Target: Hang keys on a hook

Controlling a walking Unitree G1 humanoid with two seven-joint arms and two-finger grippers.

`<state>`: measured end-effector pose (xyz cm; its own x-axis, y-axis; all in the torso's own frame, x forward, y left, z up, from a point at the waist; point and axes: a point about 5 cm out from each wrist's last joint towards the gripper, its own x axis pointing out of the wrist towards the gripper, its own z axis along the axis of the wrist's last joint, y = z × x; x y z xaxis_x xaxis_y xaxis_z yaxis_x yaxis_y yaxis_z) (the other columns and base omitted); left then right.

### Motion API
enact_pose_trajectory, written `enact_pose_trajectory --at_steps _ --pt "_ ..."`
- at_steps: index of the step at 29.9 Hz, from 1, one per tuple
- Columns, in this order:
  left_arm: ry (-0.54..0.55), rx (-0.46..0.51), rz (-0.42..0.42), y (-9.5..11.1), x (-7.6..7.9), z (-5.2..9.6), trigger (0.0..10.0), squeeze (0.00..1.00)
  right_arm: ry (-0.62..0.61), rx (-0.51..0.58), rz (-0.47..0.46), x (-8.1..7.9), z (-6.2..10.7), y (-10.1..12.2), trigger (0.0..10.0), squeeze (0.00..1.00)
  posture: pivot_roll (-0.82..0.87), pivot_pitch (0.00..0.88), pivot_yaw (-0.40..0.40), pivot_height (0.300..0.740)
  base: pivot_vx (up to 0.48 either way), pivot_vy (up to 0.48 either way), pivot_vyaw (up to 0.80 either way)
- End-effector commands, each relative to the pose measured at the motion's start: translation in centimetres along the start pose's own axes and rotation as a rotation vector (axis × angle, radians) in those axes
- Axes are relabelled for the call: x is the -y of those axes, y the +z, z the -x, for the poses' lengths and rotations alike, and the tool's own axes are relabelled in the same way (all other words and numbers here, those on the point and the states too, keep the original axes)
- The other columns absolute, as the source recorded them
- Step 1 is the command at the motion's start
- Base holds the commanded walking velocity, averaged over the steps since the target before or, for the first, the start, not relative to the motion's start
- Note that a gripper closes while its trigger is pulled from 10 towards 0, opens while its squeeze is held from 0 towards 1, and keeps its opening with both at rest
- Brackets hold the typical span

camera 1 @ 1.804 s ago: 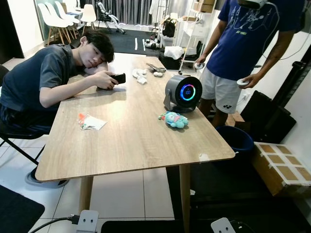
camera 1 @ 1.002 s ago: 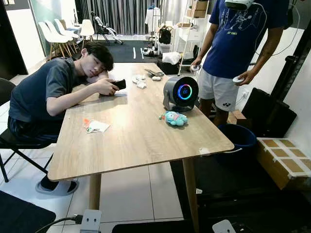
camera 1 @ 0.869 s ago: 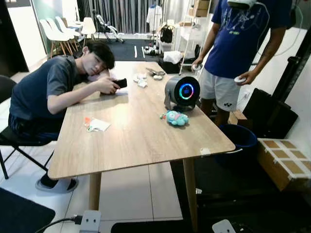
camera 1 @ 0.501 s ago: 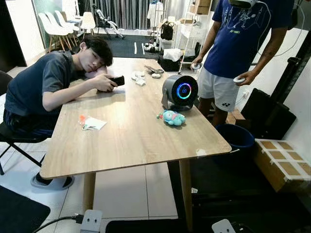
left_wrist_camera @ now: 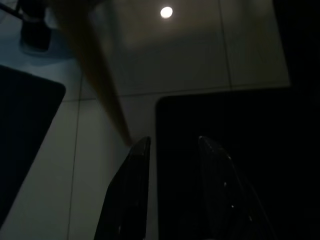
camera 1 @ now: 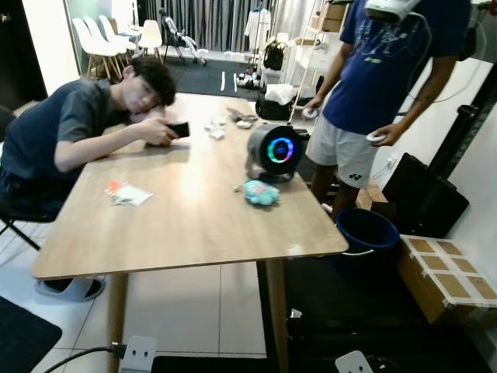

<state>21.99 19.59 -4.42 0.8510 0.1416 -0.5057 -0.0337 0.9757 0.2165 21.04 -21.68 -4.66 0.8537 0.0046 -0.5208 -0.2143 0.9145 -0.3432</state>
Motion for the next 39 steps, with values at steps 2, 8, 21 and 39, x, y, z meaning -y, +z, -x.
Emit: enact_pose_trajectory --at_steps 2,8,21,39 --pt "-0.006 -0.003 -0.006 -0.14 0.17 0.09 10.0 0.00 -0.009 -0.028 -0.005 0.22 0.33 -0.70 10.0 0.00 0.05 0.082 -0.063 0.740 0.000 -0.428 0.00" --pt "-0.008 -0.003 -0.009 -0.13 0.18 0.08 10.0 0.00 -0.011 -0.031 -0.006 0.20 0.35 -0.76 10.0 0.00 0.05 0.083 -0.061 0.740 0.000 -0.424 0.00" --pt "-0.008 -0.002 -0.011 -0.07 0.19 0.03 10.0 0.00 -0.011 -0.030 -0.007 0.15 0.31 -0.70 10.0 0.00 0.05 0.081 -0.059 0.740 0.079 -0.410 0.00" --pt "-0.027 0.027 0.013 0.53 0.60 -0.10 10.0 0.00 -0.013 -0.023 -0.009 0.09 0.20 -0.51 10.0 0.00 0.04 0.079 -0.053 0.740 0.043 -0.056 0.00"
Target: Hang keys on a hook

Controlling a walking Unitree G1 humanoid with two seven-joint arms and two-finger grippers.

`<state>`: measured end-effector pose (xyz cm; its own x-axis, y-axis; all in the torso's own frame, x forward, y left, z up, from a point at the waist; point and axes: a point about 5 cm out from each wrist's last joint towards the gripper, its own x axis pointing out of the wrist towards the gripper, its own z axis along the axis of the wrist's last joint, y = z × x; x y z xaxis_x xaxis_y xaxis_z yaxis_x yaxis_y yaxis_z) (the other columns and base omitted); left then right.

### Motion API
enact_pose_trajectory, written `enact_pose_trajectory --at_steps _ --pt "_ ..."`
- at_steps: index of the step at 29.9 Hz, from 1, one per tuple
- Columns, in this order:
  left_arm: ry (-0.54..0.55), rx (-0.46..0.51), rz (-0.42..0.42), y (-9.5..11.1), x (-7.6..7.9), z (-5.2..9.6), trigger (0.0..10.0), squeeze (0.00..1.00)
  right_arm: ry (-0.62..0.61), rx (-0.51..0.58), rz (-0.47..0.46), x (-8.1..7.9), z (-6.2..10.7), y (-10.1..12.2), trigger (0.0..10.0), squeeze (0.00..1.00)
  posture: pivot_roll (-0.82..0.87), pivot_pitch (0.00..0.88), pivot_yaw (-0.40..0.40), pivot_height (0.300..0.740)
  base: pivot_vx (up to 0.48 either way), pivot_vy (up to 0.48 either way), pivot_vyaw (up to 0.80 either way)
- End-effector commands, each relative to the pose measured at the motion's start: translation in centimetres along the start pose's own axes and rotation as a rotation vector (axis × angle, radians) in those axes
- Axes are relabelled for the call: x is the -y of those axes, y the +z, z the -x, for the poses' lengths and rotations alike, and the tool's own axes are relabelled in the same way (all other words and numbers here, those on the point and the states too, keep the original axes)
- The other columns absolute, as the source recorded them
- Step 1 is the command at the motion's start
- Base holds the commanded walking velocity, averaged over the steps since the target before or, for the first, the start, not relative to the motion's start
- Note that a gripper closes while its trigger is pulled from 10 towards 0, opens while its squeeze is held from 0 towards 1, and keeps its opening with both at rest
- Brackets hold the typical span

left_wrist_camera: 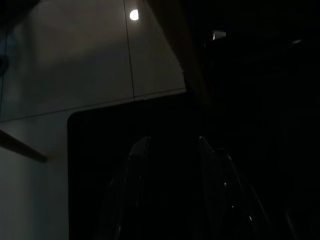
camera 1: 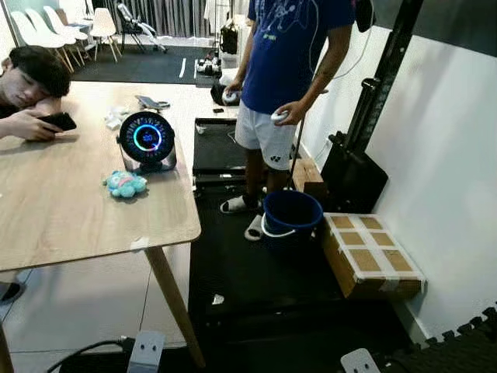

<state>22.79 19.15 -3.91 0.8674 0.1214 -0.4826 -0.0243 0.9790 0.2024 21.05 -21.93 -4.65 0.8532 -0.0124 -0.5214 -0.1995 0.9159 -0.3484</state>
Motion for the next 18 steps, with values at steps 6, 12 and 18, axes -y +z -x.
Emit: enact_pose_trajectory --at_steps 6,12,18 --pt "-0.007 0.026 -0.003 0.4 0.2 0.0 10.0 0.00 -0.003 0.009 -0.010 -0.2 0.2 -0.1 10.0 0.00 0.04 0.076 -0.051 0.740 0.000 0.000 0.00" --pt "0.089 0.154 0.046 4.5 -1.6 -1.3 10.0 0.00 -0.031 0.144 -0.019 0.6 -0.9 2.9 10.0 0.00 0.04 0.074 -0.045 0.740 0.000 0.000 0.00" --pt "0.170 0.367 0.138 11.1 -4.3 -1.6 10.0 0.00 -0.059 0.397 -0.076 1.5 -2.1 9.2 10.0 0.00 0.03 0.075 -0.040 0.740 0.000 0.000 0.00"
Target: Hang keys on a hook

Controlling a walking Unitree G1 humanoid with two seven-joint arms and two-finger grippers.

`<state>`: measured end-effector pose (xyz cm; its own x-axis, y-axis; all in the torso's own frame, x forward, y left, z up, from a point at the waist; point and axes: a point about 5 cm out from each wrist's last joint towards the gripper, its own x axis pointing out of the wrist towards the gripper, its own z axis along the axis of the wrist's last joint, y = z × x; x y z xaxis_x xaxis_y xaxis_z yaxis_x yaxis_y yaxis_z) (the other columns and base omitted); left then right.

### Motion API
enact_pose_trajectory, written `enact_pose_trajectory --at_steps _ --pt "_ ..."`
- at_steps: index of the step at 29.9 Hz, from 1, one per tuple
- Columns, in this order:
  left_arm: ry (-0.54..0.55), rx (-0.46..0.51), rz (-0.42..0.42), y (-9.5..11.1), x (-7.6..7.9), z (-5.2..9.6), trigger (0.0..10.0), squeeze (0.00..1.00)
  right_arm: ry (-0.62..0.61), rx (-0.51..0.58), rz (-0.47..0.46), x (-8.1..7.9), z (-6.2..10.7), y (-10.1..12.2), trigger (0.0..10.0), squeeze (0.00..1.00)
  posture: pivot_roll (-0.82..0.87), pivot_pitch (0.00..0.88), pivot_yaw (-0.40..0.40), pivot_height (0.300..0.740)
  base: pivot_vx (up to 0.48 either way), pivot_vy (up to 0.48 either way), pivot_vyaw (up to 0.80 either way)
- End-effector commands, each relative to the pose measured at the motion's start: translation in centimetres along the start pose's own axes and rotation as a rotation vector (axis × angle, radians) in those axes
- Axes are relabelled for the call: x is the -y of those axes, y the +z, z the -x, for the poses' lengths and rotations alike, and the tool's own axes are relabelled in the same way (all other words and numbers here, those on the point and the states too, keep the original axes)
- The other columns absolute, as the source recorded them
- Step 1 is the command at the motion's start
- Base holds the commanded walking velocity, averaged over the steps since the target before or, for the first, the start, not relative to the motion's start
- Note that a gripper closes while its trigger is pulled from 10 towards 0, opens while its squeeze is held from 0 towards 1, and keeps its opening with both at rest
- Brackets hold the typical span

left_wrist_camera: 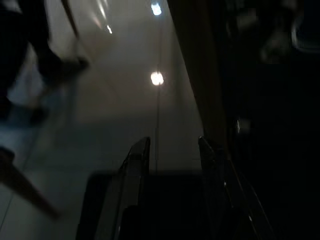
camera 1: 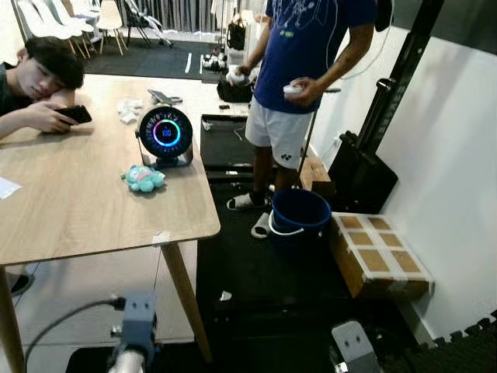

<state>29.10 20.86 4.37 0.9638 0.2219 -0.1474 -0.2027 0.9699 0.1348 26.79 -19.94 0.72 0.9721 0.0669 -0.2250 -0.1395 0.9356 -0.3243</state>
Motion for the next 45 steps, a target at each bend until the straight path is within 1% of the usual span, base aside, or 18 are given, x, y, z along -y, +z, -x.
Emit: enact_pose_trajectory --at_steps 1,2,3,5,6,8,9,12,13,14,16,17,21,24,26,28,37,45 --pt "0.018 0.072 0.017 2.4 -1.2 -0.7 10.0 0.00 -0.013 0.121 -0.037 0.1 -1.0 2.6 10.0 0.00 0.04 0.075 -0.040 0.740 0.000 0.000 0.00" --pt "0.018 0.072 0.017 2.4 -1.2 -0.7 10.0 0.00 -0.013 0.121 -0.037 0.1 -1.0 2.6 10.0 0.00 0.04 0.075 -0.040 0.740 0.000 0.000 0.00" --pt "0.013 0.093 0.017 3.0 -1.3 -0.9 10.0 0.00 -0.011 0.150 -0.043 0.0 -1.3 3.3 10.0 0.00 0.04 0.075 -0.040 0.740 0.000 0.000 0.00" --pt "-0.003 0.151 -0.015 4.8 -1.6 -1.1 10.0 0.00 -0.005 0.249 -0.051 -0.5 -1.9 5.7 10.0 0.00 0.05 0.076 -0.042 0.740 0.000 0.000 0.00" --pt "-0.003 0.151 -0.015 4.8 -1.6 -1.1 10.0 0.00 -0.005 0.249 -0.051 -0.5 -1.9 5.7 10.0 0.00 0.05 0.076 -0.042 0.740 0.000 0.000 0.00" --pt "-0.009 0.205 -0.038 6.4 -1.7 -1.1 10.0 0.00 0.003 0.320 -0.060 -0.9 -2.2 7.5 10.0 0.00 0.05 0.077 -0.041 0.740 0.000 0.000 0.00" --pt "-0.009 0.205 -0.038 6.4 -1.7 -1.1 10.0 0.00 0.003 0.320 -0.060 -0.9 -2.2 7.5 10.0 0.00 0.05 0.077 -0.041 0.740 0.000 0.000 0.00" --pt "-0.022 0.278 -0.054 8.6 -1.1 -0.5 10.0 0.00 0.015 0.422 -0.103 -1.5 -2.5 10.2 10.0 0.00 0.05 0.078 -0.042 0.740 0.000 0.000 0.00" --pt "-0.022 0.278 -0.054 8.6 -1.1 -0.5 10.0 0.00 0.015 0.422 -0.103 -1.5 -2.5 10.2 10.0 0.00 0.05 0.078 -0.042 0.740 0.000 0.000 0.00" --pt "-0.027 0.285 -0.055 9.0 -0.8 -0.4 10.0 0.00 0.019 0.439 -0.112 -1.6 -2.5 10.8 10.0 0.00 0.05 0.078 -0.042 0.740 0.000 0.000 0.00" --pt "-0.035 0.286 -0.051 9.2 -0.6 -0.2 10.0 0.00 0.022 0.454 -0.118 -1.7 -2.5 11.3 10.0 0.00 0.05 0.078 -0.042 0.740 0.000 0.000 0.00" --pt "-0.041 0.300 -0.034 9.8 -0.4 0.0 10.0 0.00 0.023 0.483 -0.121 -1.7 -2.4 12.1 10.0 0.00 0.06 0.079 -0.042 0.740 0.000 0.000 0.00" --pt "-0.069 0.411 0.044 12.9 0.0 0.9 10.0 0.00 -0.010 0.588 -0.132 -1.3 -2.1 15.3 10.0 0.00 0.05 0.083 -0.039 0.740 0.000 0.000 0.00" --pt "-0.090 0.427 0.052 13.4 0.3 1.0 10.0 0.00 -0.021 0.599 -0.131 -1.1 -2.1 15.7 10.0 0.00 0.05 0.083 -0.039 0.740 0.000 0.000 0.00" --pt "-0.129 0.440 0.036 13.9 0.6 1.3 10.0 0.00 -0.032 0.606 -0.132 -0.8 -2.1 16.1 10.0 0.00 0.06 0.085 -0.038 0.740 0.000 0.000 0.00" --pt "-0.139 0.443 0.035 14.1 0.7 1.4 10.0 0.00 -0.032 0.605 -0.132 -0.8 -2.1 16.1 10.0 0.00 0.06 0.086 -0.038 0.740 0.000 0.000 0.00" --pt "-0.151 0.428 0.014 14.6 1.1 1.8 10.0 0.00 -0.010 0.581 -0.121 -1.5 -1.6 16.3 10.0 0.00 0.06 0.084 -0.037 0.740 0.000 0.000 0.00" --pt "-0.156 0.423 0.018 14.8 1.1 1.9 10.0 0.00 -0.008 0.569 -0.114 -1.6 -1.6 16.3 10.0 0.00 0.06 0.084 -0.037 0.740 0.000 0.000 0.00"
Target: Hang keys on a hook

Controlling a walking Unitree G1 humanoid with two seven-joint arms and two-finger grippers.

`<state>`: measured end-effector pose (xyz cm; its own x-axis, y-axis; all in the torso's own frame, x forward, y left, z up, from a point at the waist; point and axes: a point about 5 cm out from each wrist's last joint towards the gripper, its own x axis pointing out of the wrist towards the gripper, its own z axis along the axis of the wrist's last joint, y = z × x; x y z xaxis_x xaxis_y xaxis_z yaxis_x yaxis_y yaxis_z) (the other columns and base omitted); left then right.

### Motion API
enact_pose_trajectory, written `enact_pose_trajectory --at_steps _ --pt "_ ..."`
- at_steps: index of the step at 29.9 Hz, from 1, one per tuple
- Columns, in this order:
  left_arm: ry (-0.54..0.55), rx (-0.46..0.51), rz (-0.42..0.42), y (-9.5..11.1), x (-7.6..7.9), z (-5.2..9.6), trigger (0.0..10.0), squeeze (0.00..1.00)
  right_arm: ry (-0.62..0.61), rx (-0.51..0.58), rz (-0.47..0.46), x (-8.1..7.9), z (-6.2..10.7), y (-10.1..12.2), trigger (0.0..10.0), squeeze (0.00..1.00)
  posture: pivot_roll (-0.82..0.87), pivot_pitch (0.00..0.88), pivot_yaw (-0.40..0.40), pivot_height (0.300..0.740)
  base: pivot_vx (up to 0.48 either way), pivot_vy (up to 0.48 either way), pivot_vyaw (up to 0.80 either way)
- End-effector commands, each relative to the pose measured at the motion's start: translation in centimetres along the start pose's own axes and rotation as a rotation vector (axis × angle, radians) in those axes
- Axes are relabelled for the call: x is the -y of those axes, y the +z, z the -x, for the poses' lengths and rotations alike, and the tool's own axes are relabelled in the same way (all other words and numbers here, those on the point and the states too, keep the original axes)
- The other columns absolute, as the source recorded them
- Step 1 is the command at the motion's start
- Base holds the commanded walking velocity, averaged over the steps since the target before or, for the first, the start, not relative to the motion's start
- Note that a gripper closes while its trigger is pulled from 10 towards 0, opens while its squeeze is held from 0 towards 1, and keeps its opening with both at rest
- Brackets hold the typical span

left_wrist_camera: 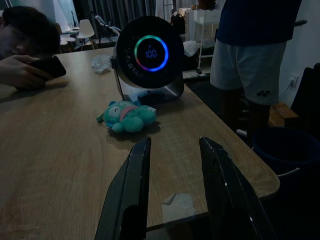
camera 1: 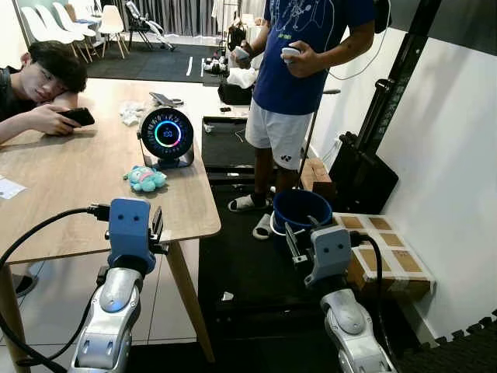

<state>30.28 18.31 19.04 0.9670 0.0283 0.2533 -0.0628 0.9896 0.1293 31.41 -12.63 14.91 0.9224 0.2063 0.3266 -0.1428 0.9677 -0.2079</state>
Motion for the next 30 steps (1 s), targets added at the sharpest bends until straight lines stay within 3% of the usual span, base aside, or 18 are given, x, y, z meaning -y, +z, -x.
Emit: enact_pose_trajectory --at_steps 1,9,30 --pt "-0.012 -0.003 0.007 0.11 0.39 0.21 10.0 0.00 0.002 -0.012 0.010 0.07 0.24 -0.06 10.0 0.00 0.06 0.084 -0.037 0.740 0.000 0.000 0.00" --pt "-0.011 -0.009 0.009 0.16 0.46 0.19 10.0 0.00 0.012 -0.020 0.008 -0.04 0.18 0.05 10.0 0.00 0.06 0.084 -0.038 0.740 0.000 0.000 0.25" --pt "-0.018 -0.020 0.012 0.16 0.66 0.03 10.0 0.00 0.020 -0.035 0.016 -0.08 0.16 0.11 10.0 0.00 0.05 0.081 -0.038 0.740 0.000 0.000 0.80"
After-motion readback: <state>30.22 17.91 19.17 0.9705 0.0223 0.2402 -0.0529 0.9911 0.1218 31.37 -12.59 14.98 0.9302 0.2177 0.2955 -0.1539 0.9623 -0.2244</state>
